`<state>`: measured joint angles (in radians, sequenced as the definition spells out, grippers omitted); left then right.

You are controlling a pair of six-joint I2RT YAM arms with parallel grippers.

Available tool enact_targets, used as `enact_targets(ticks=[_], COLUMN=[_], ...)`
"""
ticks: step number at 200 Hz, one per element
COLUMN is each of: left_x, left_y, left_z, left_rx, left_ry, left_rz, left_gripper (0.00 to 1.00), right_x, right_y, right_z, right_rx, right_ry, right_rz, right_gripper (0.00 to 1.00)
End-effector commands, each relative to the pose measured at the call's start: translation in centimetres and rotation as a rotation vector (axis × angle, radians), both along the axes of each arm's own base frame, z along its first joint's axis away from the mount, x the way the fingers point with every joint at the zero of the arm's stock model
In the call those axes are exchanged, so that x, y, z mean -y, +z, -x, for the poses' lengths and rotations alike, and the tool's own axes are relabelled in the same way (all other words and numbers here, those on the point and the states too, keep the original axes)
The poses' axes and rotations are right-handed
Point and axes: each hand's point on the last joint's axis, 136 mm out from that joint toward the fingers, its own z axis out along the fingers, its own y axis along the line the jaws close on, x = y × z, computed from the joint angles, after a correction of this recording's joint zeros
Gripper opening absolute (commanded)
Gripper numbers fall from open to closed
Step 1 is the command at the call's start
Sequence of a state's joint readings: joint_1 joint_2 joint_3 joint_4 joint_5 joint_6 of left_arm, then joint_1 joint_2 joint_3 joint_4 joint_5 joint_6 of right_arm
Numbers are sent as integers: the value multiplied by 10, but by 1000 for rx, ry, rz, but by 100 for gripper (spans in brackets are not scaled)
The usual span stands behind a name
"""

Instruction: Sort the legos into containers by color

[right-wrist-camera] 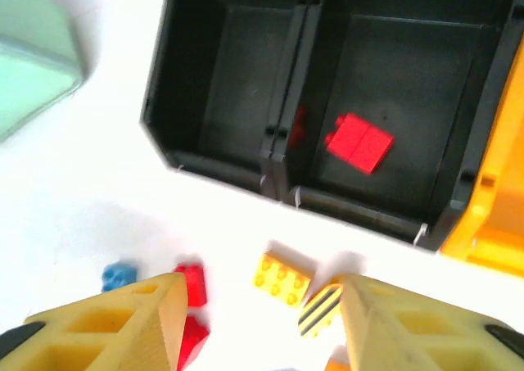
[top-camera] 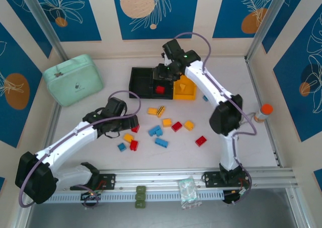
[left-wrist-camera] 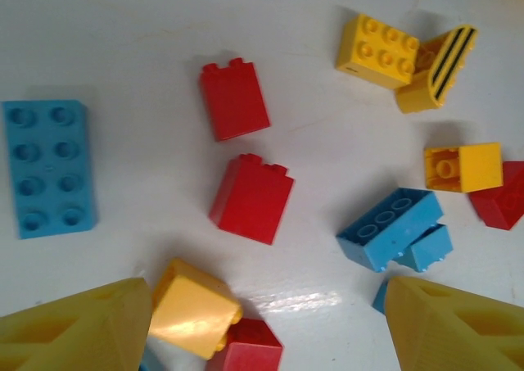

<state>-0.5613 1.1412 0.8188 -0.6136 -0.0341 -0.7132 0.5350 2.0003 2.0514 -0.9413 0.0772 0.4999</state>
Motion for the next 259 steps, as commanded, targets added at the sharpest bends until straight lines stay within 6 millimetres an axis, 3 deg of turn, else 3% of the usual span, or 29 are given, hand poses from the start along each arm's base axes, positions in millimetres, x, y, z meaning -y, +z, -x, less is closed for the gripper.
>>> enact_targets(ticks=[1,23,56,84,104,154,178,201,259], left_x=[-28,-41,-52,-63,-67,-78,-78,-71,-70], left_y=[-5,-17,-32,-45,-53,-81,-92,-93,-91], left_z=[6,5,-5,-14,-20,-31,-39,-43,-34], left_rx=[-47,-83,-125,-160,-173,-221,-220,-214,-230], left_ry=[24,36,42,45,39,46,42,20,-4], left_rz=[-113,-154,-207,-284,-309,-355,-333,-304,-291], left_gripper=[74,73,70,70,70,64,54,36,25], right_x=[-4,-7,-15,-24,-30,-33,-35,-36,-37], right_y=[12,11,-12,-23,-30,-41,-42,-45,-51], right_z=[34,81,153,201,223,240,243,242,238], right_rx=[15,22,18,23,22,-25,-26,-32,-37], right_ry=[87,182,337,437,474,467,478,477,463], right_rz=[-113,-191,-217,-252,-240,-243,-224,-199,-190], right_gripper=[53,53,53,61,62,62,61,61,60])
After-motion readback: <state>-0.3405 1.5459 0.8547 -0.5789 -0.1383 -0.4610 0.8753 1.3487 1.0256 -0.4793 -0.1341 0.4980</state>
